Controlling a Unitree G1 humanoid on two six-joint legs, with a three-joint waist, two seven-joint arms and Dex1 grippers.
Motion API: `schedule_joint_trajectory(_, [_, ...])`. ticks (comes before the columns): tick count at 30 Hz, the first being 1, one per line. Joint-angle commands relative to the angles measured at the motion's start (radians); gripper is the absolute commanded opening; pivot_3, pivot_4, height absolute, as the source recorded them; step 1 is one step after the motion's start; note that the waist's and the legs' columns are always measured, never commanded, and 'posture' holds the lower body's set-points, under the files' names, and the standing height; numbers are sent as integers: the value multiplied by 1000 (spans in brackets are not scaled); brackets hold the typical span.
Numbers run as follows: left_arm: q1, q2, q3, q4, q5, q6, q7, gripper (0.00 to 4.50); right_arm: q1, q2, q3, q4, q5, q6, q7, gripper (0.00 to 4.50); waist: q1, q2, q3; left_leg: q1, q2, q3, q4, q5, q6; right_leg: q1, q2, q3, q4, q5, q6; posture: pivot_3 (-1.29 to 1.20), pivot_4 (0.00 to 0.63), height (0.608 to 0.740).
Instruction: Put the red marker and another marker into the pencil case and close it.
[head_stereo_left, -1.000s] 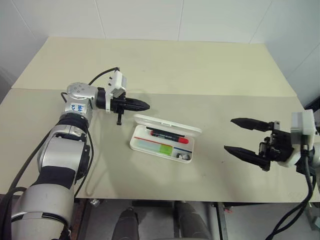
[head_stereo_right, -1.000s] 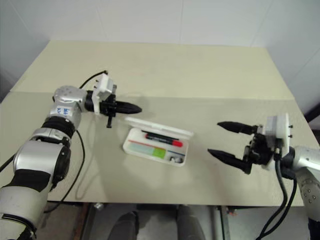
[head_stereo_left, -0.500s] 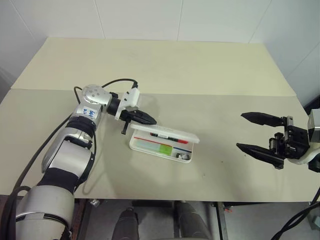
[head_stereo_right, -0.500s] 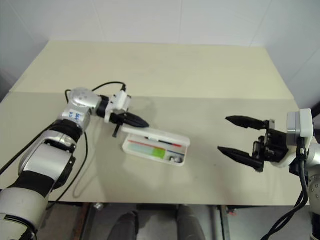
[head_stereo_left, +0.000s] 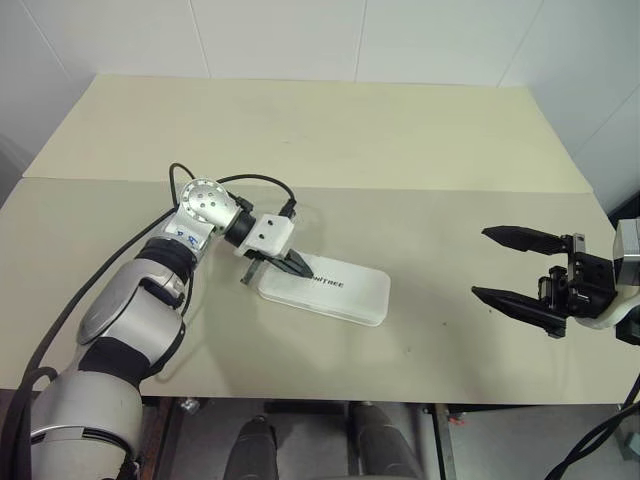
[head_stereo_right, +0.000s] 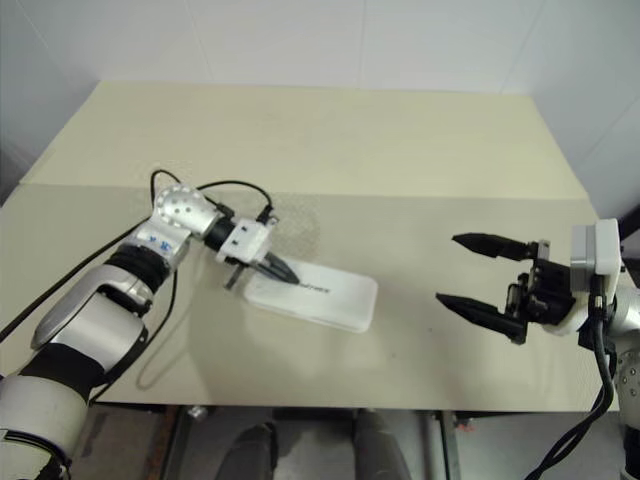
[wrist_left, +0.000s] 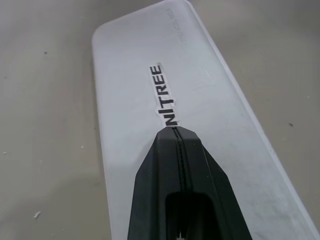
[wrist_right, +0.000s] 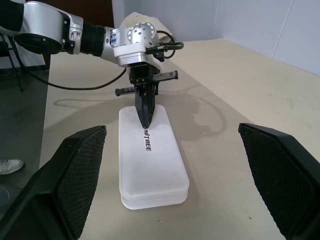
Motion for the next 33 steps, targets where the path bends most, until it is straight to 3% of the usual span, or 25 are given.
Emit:
schedule_joint_trajectory(1, [-2,1,-38,42,82,-73,-112,20,3,2,-10,-19,3,-21,-1,4500,-1,0,0,0,0,0,0,0,0,0,0,0,0,-1,-2,0,150,740])
schedule_joint_trajectory(8, [15,-9,-16,30,16,-60,-112,20,-6,-2,-7,-14,1,-20,4,4500,-7,0,0,6,0,0,2,0,0,8,0,0,-2,-5,-9,0,150,740])
schedule_joint_trajectory(12, [64,-37,162,-43,-211,97,-112,20,4,-3,-7,-26,0,-16,-1,4500,-3,0,0,6,0,0,2,0,0,11,0,1,-6,-4,-8,0,150,740])
schedule_joint_trajectory(18, [134,-24,403,-127,-342,243,-112,20,16,-10,-8,-40,7,1,-7,4500,-2,0,1,5,0,-1,1,0,0,10,0,0,-7,-1,-1,0,150,740])
schedule_joint_trajectory(22, [194,8,470,-212,-364,308,-112,1247,10,-21,-10,-28,10,8,-2,4500,-1,0,1,5,0,-1,1,0,0,10,0,0,-7,2,5,0,150,740])
schedule_joint_trajectory(26, [277,84,461,-336,-389,399,-112,2504,-14,-41,-4,7,5,13,18,4500,-6,0,2,6,0,-1,1,0,0,10,0,0,-6,2,5,0,150,740])
schedule_joint_trajectory(32, [315,180,483,-393,-393,485,-112,4473,-72,-54,23,38,-4,22,20,4500,2,0,2,5,0,-1,2,0,0,11,0,0,-8,-2,-6,0,150,740])
schedule_joint_trajectory(33, [316,199,492,-392,-392,494,-112,4473,-70,-52,24,31,0,27,19,4500,0,0,2,5,0,-1,2,0,0,11,0,0,-8,-2,-6,0,150,740])
